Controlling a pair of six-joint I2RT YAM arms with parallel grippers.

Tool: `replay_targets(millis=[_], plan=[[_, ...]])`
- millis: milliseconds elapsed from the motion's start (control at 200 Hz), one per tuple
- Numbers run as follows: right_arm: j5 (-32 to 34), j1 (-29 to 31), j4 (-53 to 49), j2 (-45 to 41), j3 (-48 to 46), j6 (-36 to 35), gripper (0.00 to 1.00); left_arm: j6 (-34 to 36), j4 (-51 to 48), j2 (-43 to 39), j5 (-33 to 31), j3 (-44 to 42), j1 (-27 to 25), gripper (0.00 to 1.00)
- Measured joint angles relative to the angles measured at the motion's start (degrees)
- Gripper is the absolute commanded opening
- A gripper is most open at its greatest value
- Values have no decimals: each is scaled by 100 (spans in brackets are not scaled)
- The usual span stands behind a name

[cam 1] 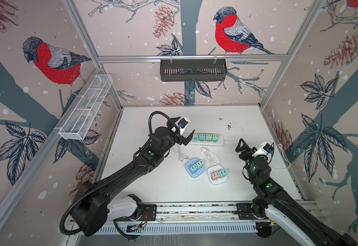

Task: Insert the plug
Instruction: 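Reach the right gripper to the loose teal adapter while the left arm draws back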

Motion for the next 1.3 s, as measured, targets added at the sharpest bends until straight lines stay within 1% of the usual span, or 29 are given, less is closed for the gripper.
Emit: replay_targets(millis=[40, 115, 210, 340, 445, 520, 595, 645, 725, 796, 871, 961, 1051, 1136, 1211, 1301], plan=[[-35, -4, 55, -151, -101, -4, 100, -234, 188, -153, -146, -186, 103, 100], [-306, -42, 179, -448, -289, -94, 100, -704, 398, -363, -291, -411, 372, 100], [-916, -166, 291, -549, -280, -553, 100, -1292, 476, -553, -428, -450, 638, 100], [-1733, -179, 358, -118, 20, -1075, 100, -2055, 470, -752, -433, -457, 905, 100], [-2013, 37, 337, 435, 234, -1318, 100, -2592, 468, -946, -402, -546, 1161, 100], [-2002, 424, 249, 925, 505, -1486, 100, -2865, 411, -1060, -310, -573, 1287, 100], [-1663, 990, 42, 1447, 931, -1655, 100, -3097, 295, -1167, -330, -570, 1335, 100], [-1357, 1399, -240, 1840, 1353, -1694, 100, -3254, 151, -1237, -496, -538, 1340, 100], [-1078, 2006, -702, 2527, 2186, -1692, 99, -3543, -153, -1384, -970, -446, 1357, 99], [-876, 2470, -1032, 3141, 2914, -1637, 99, -3884, -407, -1563, -1556, -415, 1370, 99], [-837, 2826, -1145, 3703, 3364, -1519, 99, -4177, -568, -1777, -2111, -490, 1394, 99], [-960, 3091, -1130, 4503, 3689, -1508, 100, -4398, -601, -2052, -2529, -739, 1440, 99], [-1263, 3213, -1228, 5366, 4146, -1528, 97, -4590, -697, -2267, -2765, -905, 1561, 99], [-1552, 3272, -1432, 6282, 4992, -1582, 90, -4811, -758, -2398, -2879, -942, 1779, 99], [-1725, 3314, -1628, 6944, 5674, -1698, 89, -5025, -833, -2459, -2992, -964, 2011, 99], [-2166, 3355, -1832, 7683, 6387, -1871, 86, -5335, -1008, -2494, -3014, -999, 2315, 99]])
